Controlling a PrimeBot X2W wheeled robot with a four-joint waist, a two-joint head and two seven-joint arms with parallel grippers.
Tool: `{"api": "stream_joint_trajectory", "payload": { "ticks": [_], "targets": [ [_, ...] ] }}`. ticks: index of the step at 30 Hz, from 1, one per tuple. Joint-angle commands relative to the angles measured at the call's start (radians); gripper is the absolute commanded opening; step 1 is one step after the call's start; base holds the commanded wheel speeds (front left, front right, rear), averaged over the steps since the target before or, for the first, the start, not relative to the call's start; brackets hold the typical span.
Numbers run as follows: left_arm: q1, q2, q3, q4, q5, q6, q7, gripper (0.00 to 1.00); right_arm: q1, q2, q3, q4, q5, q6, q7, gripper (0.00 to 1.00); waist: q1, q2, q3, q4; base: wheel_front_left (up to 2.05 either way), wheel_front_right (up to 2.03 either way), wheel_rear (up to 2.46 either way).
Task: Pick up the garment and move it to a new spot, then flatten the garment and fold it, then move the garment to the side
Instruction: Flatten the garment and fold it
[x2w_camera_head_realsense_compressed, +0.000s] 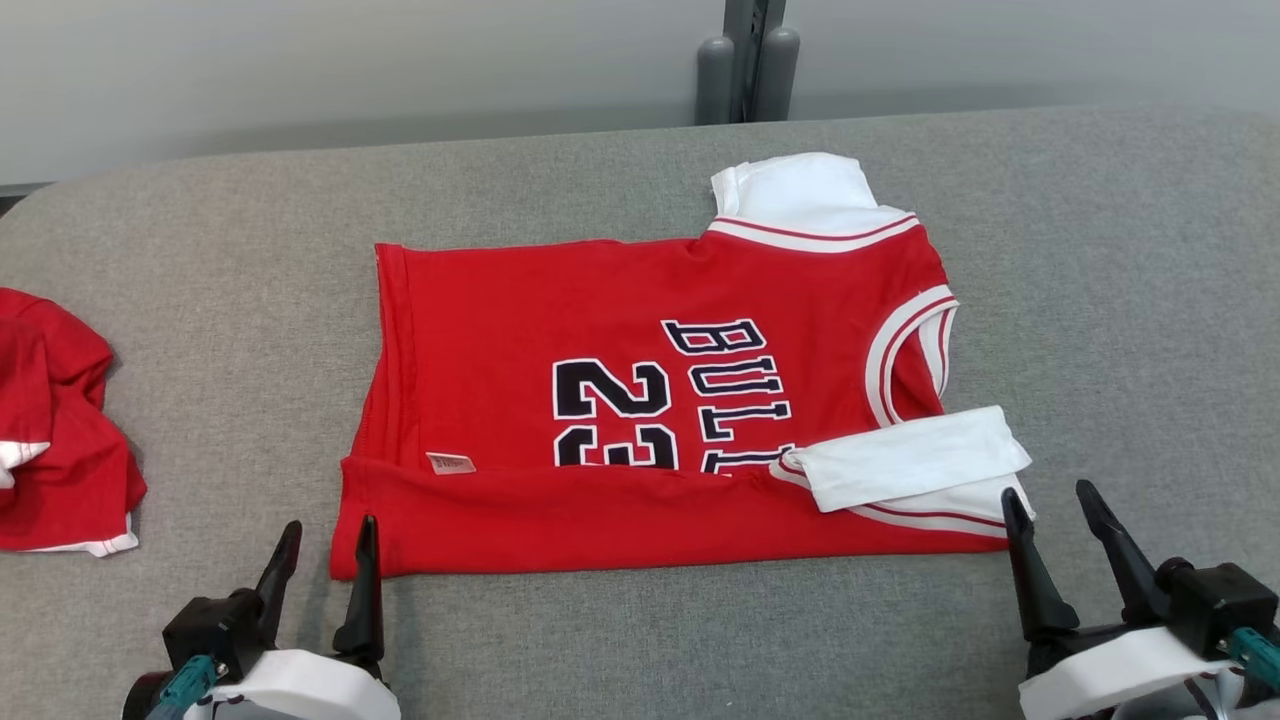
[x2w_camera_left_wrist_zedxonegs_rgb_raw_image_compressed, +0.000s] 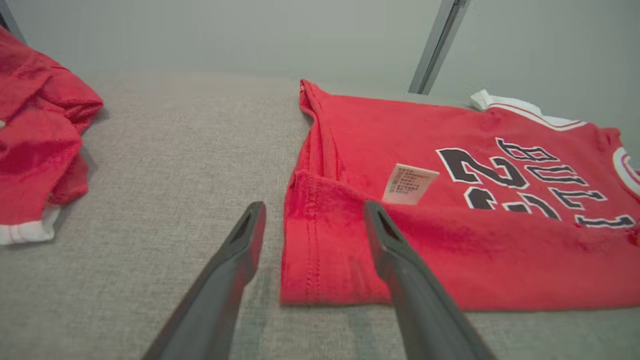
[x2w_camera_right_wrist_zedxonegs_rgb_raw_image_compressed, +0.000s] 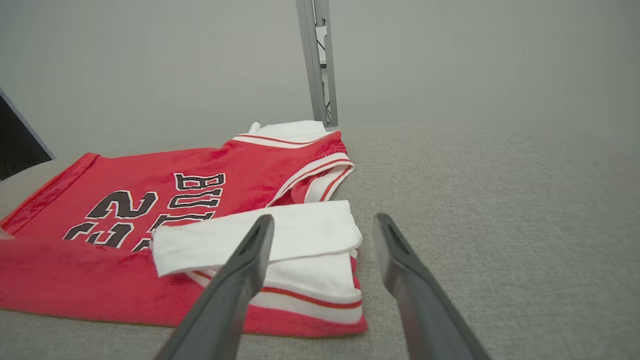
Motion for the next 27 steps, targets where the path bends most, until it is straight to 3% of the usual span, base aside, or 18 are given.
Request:
{"api": "stream_joint_trajectory", "payload": {
  "ticks": [1, 9, 14, 15, 16, 18, 19, 20, 21, 22, 27],
  "targets": [
    [-0.029, 0.002, 0.002, 0.04, -0.013, -0.009, 0.0, 1.0, -0.022, -0.006, 0.006, 0.039, 0.009, 0.0, -0.004, 1.0, 0.0, 0.0, 0.016, -0.003, 0.0, 0.0, 0.0],
    [-0.103, -0.016, 0.009, 0.22, -0.053, -0.048, -0.004, 1.0, -0.082, -0.002, 0.035, 0.195, 0.042, 0.0, -0.004, 1.0, 0.0, 0.0, 0.065, -0.005, 0.0, 0.0, 0.0],
    [-0.139, -0.033, -0.008, 0.307, -0.092, -0.095, 0.046, 1.0, -0.122, -0.006, 0.078, 0.277, 0.083, 0.0, -0.004, 1.0, 0.0, 0.0, 0.077, 0.001, 0.0, 0.0, 0.0],
    [-0.146, -0.033, -0.012, 0.318, -0.092, -0.098, 0.049, 0.61, -0.127, -0.006, 0.088, 0.294, 0.092, 0.0, -0.004, 1.0, 0.0, 0.0, 0.077, 0.003, 0.0, 0.0, 0.0],
    [-0.15, -0.033, -0.017, 0.329, -0.093, -0.103, 0.056, 0.0, -0.132, -0.006, 0.098, 0.308, 0.105, 0.0, -0.002, 1.0, 0.0, 0.0, 0.077, 0.004, 0.0, 0.0, 0.0],
    [-0.151, -0.034, -0.022, 0.337, -0.094, -0.109, 0.059, 0.0, -0.137, -0.007, 0.11, 0.319, 0.117, 0.0, -0.002, 1.0, 0.0, 0.0, 0.076, 0.005, 0.0, 0.0, 0.0],
    [-0.15, -0.034, -0.025, 0.341, -0.094, -0.111, 0.055, 0.0, -0.139, -0.007, 0.123, 0.333, 0.131, 0.0, -0.001, 0.76, 0.0, 0.0, 0.074, 0.005, 0.0, 0.0, 0.0],
    [-0.149, -0.029, -0.025, 0.342, -0.093, -0.112, 0.045, 0.0, -0.145, -0.015, 0.145, 0.347, 0.154, 0.0, -0.001, 0.15, 0.0, 0.0, 0.07, 0.005, 0.0, 0.0, 0.0],
    [-0.147, -0.024, -0.025, 0.338, -0.091, -0.113, 0.04, 0.0, -0.147, -0.019, 0.154, 0.353, 0.169, 0.0, -0.001, 0.15, 0.0, 0.0, 0.067, 0.006, 0.0, 0.0, 0.0],
    [-0.141, -0.024, -0.026, 0.334, -0.089, -0.112, 0.037, 0.0, -0.148, -0.025, 0.161, 0.357, 0.182, 0.0, -0.001, 0.0, 0.0, 0.0, 0.063, 0.007, 0.0, 0.0, 0.0],
    [-0.098, -0.011, -0.028, 0.287, -0.096, -0.115, 0.034, 0.0, -0.109, -0.048, 0.165, 0.32, 0.232, -0.001, -0.002, 0.0, 0.0, 0.0, 0.037, 0.014, 0.0, 0.0, 0.0]
  ]
}}
